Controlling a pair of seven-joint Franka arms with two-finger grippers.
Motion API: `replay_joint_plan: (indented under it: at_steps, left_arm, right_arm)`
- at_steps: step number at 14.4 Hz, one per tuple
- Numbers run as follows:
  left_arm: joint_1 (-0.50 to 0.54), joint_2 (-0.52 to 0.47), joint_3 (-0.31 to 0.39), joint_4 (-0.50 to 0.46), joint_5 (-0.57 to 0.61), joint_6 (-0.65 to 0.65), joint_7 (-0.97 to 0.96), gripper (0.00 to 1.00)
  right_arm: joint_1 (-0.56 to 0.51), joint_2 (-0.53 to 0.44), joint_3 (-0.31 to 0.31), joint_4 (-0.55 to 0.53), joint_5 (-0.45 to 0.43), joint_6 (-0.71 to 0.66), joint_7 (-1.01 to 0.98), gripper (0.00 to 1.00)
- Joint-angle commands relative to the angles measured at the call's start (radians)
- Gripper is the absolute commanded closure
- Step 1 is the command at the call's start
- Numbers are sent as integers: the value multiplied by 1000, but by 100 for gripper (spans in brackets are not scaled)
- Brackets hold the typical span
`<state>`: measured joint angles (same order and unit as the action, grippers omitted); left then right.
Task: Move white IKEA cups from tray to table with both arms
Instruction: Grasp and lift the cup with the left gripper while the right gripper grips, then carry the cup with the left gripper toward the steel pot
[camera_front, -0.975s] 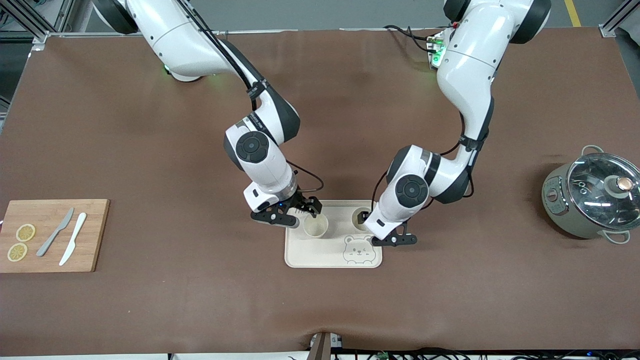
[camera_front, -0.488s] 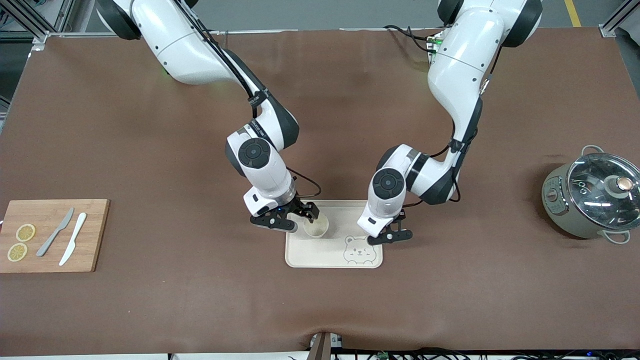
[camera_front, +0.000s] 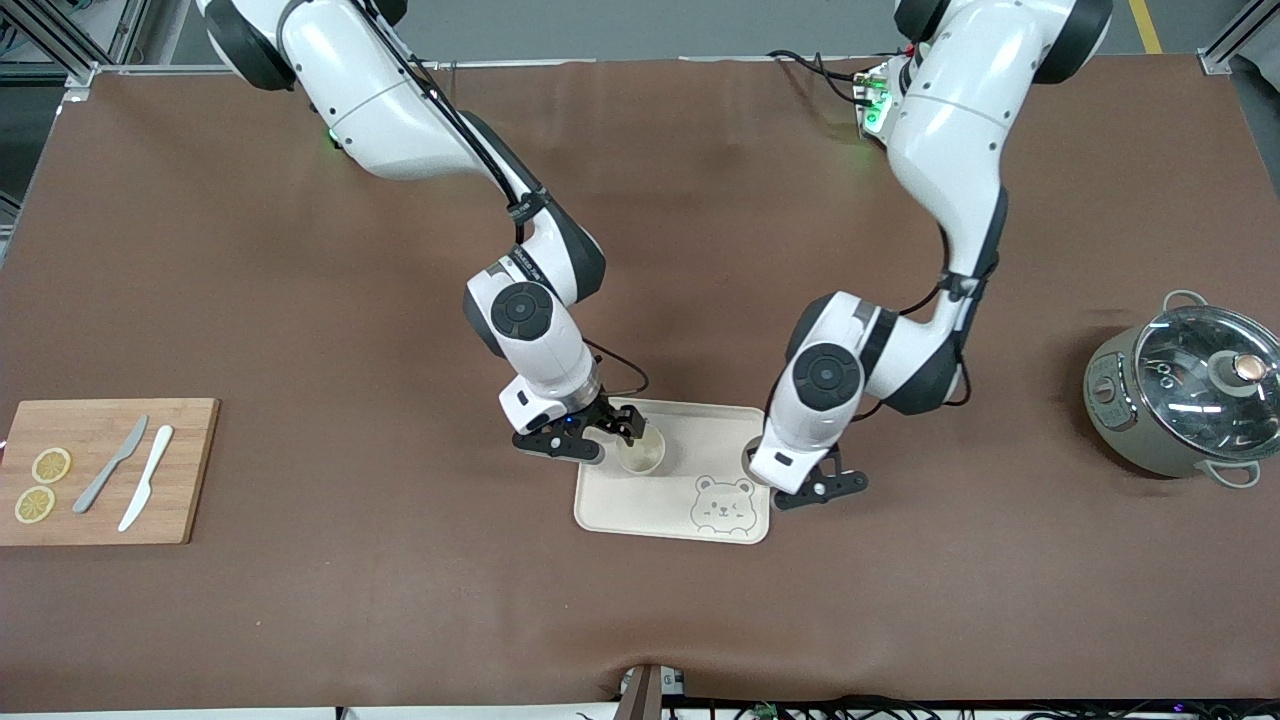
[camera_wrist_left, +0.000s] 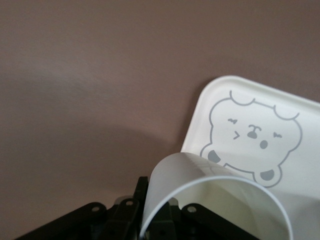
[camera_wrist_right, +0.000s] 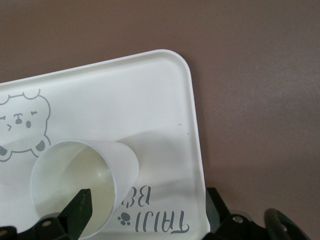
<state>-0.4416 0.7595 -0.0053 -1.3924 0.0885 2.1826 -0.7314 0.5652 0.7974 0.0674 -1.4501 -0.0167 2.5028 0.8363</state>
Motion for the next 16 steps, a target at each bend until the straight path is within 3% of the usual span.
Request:
replay_joint_plan:
  at_steps: [1, 4, 10, 16]
  left_arm:
    - [64, -150, -2, -25, -112, -201, 157, 100]
    - [156, -271, 1, -48, -184, -375, 343, 100]
    - [291, -509, 2, -264, -171, -325, 628, 100]
    - [441, -545, 1, -305, -177, -297, 840, 100]
  right_arm:
    - [18, 22, -15, 33, -16, 1, 26, 0]
    - [22, 28, -15, 34, -16, 17, 30, 0]
    - [48, 57, -17, 37, -17, 48, 53, 0]
    - [50, 63, -17, 39, -17, 60, 49, 0]
